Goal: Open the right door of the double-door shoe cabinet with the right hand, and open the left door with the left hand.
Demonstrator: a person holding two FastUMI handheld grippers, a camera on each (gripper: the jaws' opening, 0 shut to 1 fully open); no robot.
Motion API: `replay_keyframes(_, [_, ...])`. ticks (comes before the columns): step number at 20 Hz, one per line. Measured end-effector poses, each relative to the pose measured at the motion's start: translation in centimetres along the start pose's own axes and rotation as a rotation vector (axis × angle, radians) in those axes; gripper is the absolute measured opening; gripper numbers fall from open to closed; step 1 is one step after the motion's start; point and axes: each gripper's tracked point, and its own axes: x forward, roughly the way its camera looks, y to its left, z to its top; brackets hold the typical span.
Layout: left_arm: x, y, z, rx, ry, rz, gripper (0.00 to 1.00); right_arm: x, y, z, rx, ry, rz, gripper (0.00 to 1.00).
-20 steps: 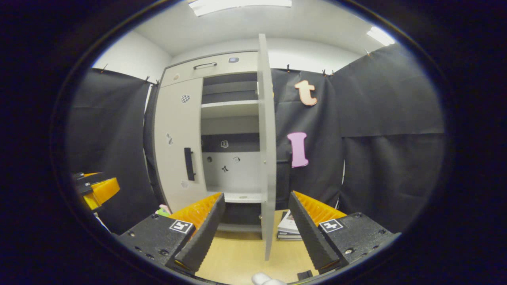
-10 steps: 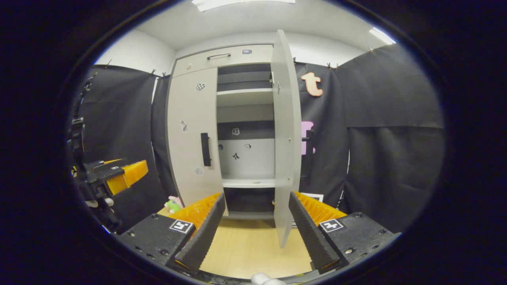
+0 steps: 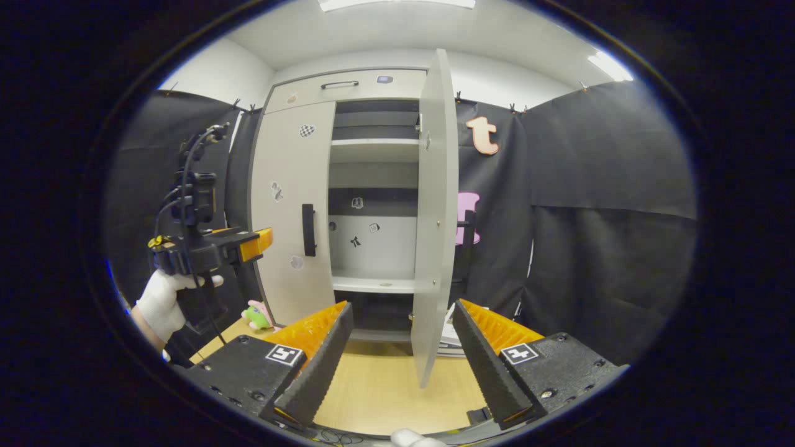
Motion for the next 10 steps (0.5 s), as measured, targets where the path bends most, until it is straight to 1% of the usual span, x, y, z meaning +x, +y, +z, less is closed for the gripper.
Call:
replay_keyframes(3, [3.3,-0.7,-0.6,-0.025,0.009,-0.007,0.95,0.1,-0.2,-0.1,-0.007,0.009,-0.007,0.97])
replay_keyframes(6, [6.4,-1.4,-0.6,0.003,-0.002,0.000,0.95,0.0,-0.6,-0.1,-0.022,0.013,-0.025,0.97])
replay_keyframes(7, [7.4,-1.6,-0.7,0.010,0.002,-0.004,0.95,0.1,-0.7,0.0,-0.025,0.012,-0.030,1.00])
replay_keyframes(8, [8.3,-2.0,-1.0,0.004,0.008,-0.009,0.95,0.2,-0.7,0.0,-0.024,0.013,-0.029,0.97])
replay_keyframes(9, [9.1,-2.2,-1.1,-0.007,0.013,-0.011,0.95,0.3,-0.6,0.0,-0.022,0.014,-0.029,0.97])
replay_keyframes(10, [9.8,-2.3,-1.1,-0.009,0.015,-0.009,0.95,0.3,-0.7,0.0,-0.024,0.016,-0.031,1.00])
